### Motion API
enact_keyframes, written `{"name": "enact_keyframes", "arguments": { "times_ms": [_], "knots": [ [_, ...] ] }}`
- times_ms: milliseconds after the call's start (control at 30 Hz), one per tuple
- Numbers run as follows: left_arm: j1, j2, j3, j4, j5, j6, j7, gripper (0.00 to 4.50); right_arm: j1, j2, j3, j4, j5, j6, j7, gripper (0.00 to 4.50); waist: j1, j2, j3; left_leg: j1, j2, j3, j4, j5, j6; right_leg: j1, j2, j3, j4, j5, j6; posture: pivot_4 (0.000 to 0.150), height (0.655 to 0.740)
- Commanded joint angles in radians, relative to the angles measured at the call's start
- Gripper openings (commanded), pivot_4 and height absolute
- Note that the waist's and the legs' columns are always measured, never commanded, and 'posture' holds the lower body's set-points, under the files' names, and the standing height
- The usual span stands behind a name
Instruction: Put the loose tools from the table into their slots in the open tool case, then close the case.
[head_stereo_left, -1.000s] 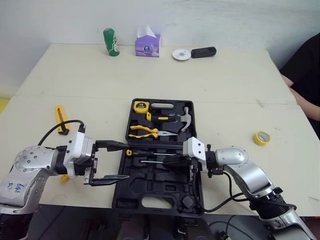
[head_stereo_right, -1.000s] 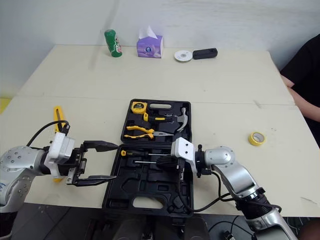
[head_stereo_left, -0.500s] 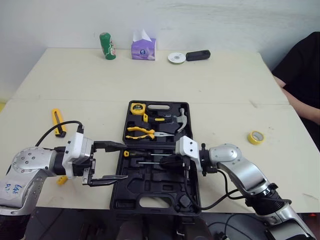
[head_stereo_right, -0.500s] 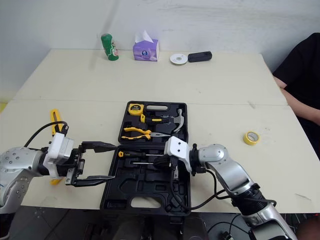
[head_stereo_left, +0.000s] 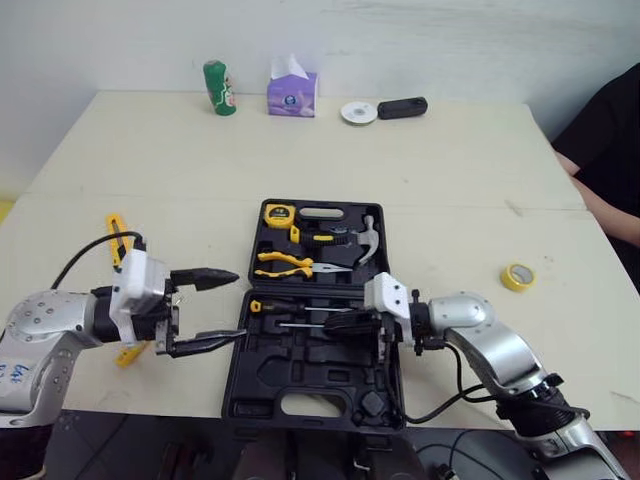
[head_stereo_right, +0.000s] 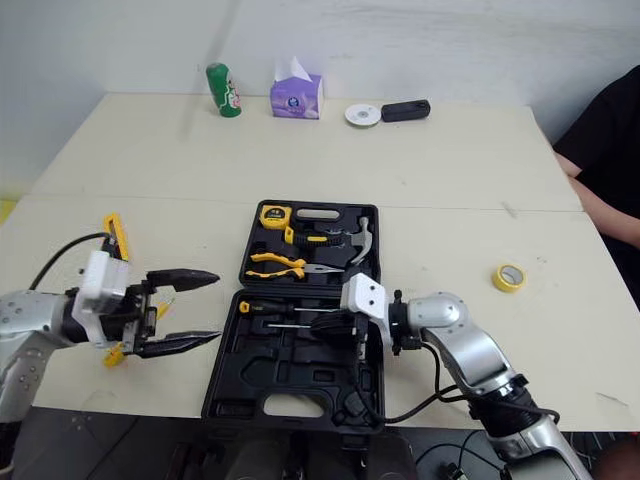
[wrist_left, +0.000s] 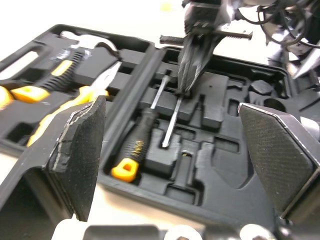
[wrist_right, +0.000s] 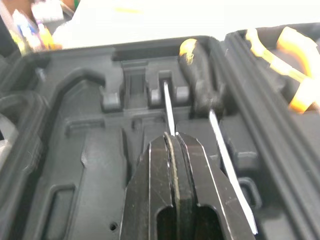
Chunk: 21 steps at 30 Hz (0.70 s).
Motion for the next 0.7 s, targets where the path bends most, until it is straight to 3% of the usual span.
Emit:
{"name": "enact_keyframes", "arguments": {
  "times_ms": [33, 67, 167, 400, 600, 700],
  "knots": [
    [0.032, 0.022, 0.047, 0.019, 0.001, -0.026, -0.035, 4.50, 0.023, -0.043, -0.123, -0.106, 0.098, 0.026, -0.003, 0.06, 0.000, 0.000, 0.000, 0.000, 0.000, 0.000, 0.000, 0.000, 0.000, 0.000, 0.000, 0.000, 0.000, 0.000, 0.000, 0.150, 0.7400],
    [0.040, 0.023, 0.064, 0.036, 0.008, -0.037, -0.033, 4.50, 0.038, -0.065, -0.162, -0.127, 0.131, 0.056, -0.008, 0.06, 0.000, 0.000, 0.000, 0.000, 0.000, 0.000, 0.000, -0.001, 0.000, 0.000, 0.000, 0.000, 0.000, 0.000, 0.000, 0.150, 0.7400],
    [0.079, 0.037, 0.128, 0.100, 0.032, -0.066, -0.041, 4.50, 0.098, -0.134, -0.298, -0.157, 0.160, 0.075, -0.035, 1.00, 0.001, 0.000, 0.001, 0.000, 0.000, 0.000, 0.000, -0.001, 0.001, 0.000, 0.000, 0.000, -0.003, 0.000, 0.000, 0.150, 0.7400],
    [0.160, 0.058, 0.322, 0.369, 0.107, -0.165, 0.004, 4.50, 0.285, -0.350, -0.581, 0.011, 0.103, 0.004, 0.021, 4.36, 0.016, 0.002, 0.004, 0.000, 0.000, 0.001, 0.000, -0.002, 0.002, 0.000, 0.000, 0.000, -0.005, 0.000, 0.000, 0.150, 0.7400],
    [0.192, 0.085, 0.477, 0.650, 0.158, -0.226, 0.112, 4.50, 0.399, -0.387, -0.816, 0.262, 0.042, -0.225, 0.030, 4.45, 0.023, 0.002, 0.005, 0.000, 0.000, 0.001, -0.001, -0.003, 0.002, -0.001, 0.000, 0.000, -0.005, 0.000, 0.000, 0.150, 0.7400],
    [0.185, 0.099, 0.507, 0.778, 0.170, -0.271, 0.129, 4.50, 0.467, -0.378, -0.878, 0.293, 0.009, -0.342, 0.039, 4.45, 0.022, 0.002, 0.006, 0.000, 0.000, 0.002, -0.001, -0.006, -0.003, -0.001, -0.001, 0.000, -0.005, 0.000, 0.000, 0.150, 0.7400]
  ]
}}
